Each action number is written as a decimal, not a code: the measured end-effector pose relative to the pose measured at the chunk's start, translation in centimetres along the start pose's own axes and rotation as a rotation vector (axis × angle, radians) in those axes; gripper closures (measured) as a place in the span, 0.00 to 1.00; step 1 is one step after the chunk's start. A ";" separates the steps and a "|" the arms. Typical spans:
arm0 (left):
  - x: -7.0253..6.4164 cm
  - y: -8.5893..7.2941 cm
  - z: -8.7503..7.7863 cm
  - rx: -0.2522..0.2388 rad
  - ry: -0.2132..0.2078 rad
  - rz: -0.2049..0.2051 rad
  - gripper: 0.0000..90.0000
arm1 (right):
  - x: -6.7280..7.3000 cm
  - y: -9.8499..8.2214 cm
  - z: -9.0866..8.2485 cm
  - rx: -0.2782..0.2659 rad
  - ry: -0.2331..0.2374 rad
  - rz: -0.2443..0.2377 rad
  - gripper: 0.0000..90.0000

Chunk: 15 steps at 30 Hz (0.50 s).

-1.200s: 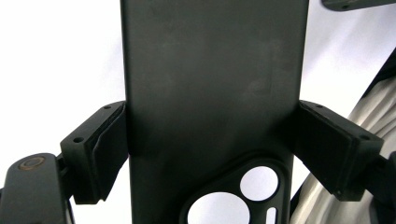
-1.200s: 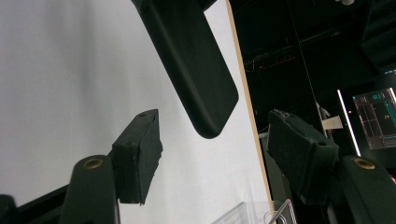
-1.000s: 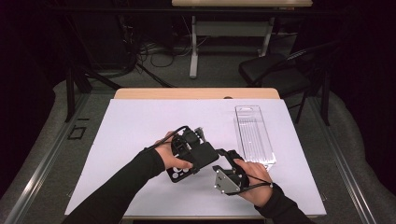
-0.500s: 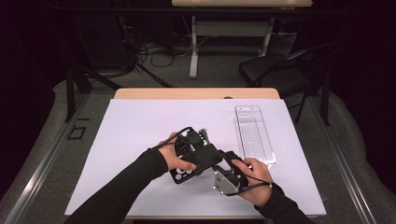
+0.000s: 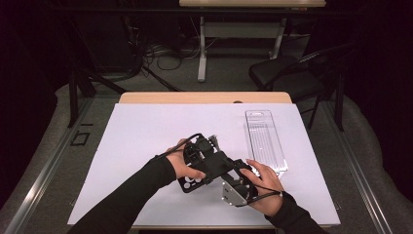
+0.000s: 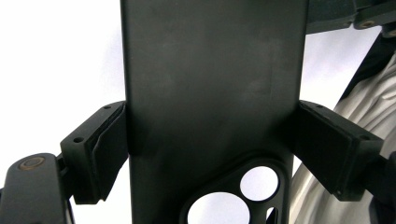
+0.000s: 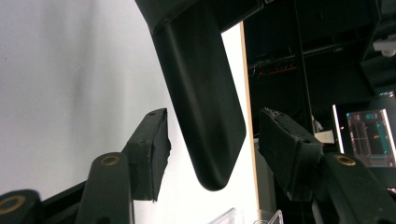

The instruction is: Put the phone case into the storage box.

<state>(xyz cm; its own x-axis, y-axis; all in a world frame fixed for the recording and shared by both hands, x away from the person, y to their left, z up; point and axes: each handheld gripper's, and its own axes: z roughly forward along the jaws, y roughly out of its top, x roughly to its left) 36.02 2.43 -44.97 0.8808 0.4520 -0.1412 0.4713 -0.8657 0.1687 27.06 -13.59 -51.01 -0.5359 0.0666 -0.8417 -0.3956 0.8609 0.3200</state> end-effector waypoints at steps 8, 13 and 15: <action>-0.3 0.2 0.2 -0.002 -0.006 0.001 0.16 | 0.2 0.2 0.0 0.004 -0.007 -0.051 0.52; -0.5 0.3 0.2 0.007 -0.015 0.008 0.16 | 0.4 0.2 0.1 0.013 -0.013 -0.068 0.55; -0.5 0.3 0.3 0.006 -0.016 0.005 0.16 | 0.6 0.2 0.2 0.023 -0.014 -0.085 0.56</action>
<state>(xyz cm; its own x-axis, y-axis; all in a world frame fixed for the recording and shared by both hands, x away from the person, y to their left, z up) 35.70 1.87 -45.09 0.8825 0.4437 -0.1561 0.4662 -0.8693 0.1641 26.75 -13.27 -51.52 -0.4908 -0.0003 -0.8713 -0.4214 0.8753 0.2372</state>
